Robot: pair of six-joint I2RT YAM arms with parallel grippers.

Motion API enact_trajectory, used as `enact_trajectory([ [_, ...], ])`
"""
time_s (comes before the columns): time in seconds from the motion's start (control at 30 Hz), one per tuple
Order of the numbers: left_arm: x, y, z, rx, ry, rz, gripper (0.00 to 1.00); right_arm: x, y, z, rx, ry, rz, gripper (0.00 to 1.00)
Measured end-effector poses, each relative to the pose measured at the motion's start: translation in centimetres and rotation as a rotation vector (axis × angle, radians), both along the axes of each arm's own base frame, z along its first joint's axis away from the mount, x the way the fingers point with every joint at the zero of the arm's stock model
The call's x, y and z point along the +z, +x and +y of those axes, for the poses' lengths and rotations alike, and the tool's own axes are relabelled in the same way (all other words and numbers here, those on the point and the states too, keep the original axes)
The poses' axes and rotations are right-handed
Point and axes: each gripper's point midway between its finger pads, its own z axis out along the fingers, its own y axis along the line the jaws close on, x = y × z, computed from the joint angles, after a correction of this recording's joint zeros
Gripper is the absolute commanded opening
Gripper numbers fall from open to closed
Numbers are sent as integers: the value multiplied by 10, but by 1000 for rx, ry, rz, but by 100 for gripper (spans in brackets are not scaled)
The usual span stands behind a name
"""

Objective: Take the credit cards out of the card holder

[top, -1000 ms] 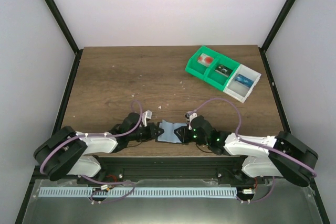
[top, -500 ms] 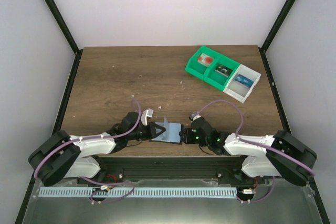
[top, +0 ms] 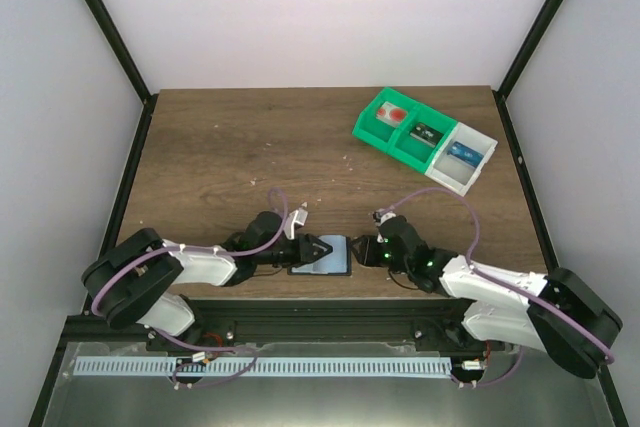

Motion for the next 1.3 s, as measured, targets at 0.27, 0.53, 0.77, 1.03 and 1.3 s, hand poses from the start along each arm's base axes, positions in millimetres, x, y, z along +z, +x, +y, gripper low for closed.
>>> enact_trajectory([
  [0.27, 1, 2, 4, 23, 8, -1, 48, 26, -6, 14, 65, 87, -17, 36],
  [0.53, -20, 0, 36, 112, 76, 42, 53, 30, -13, 39, 160, 153, 38, 36],
  [0.77, -26, 0, 54, 160, 89, 61, 56, 22, -18, 67, 236, 144, 91, 36],
  [1.03, -27, 5, 63, 190, 96, 57, 58, 16, -15, 96, 271, 129, 117, 31],
  [1.3, -27, 6, 65, 200, 94, 59, 59, -10, -14, 103, 269, 80, 175, 21],
])
